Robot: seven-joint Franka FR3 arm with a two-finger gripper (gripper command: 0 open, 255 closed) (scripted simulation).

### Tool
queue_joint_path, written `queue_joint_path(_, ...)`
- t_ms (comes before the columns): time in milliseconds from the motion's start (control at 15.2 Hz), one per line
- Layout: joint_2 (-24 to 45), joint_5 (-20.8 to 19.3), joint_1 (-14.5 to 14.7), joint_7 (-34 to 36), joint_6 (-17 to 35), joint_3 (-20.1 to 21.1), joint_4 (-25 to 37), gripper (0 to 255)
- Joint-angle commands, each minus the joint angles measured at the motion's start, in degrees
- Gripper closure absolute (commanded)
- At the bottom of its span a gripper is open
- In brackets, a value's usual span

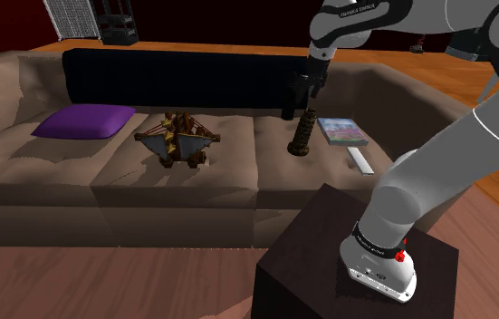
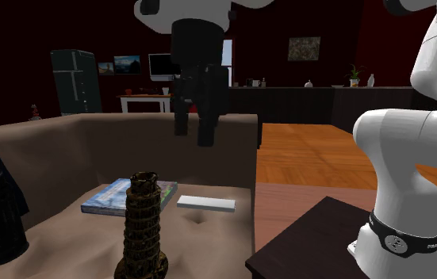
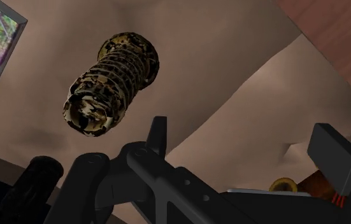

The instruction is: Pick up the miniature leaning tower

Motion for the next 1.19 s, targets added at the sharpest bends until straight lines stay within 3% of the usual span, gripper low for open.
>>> queue_joint_path(0, 4.24, 1.06, -0.05, -2.89, 1.43, -2.34, 2.26, 0)
queue_joint_path(462, 18.94, 7.77, -1.22, -13.45, 4.46, -8.81, 10.69, 0)
queue_joint_path(726, 26.98, 12.55, -3.14, -18.92, 4.71, -10.52, 16.09, 0)
queue_joint_path(1122, 28.97, 14.17, -3.46, -20.25, 8.88, -10.24, 13.50, 0)
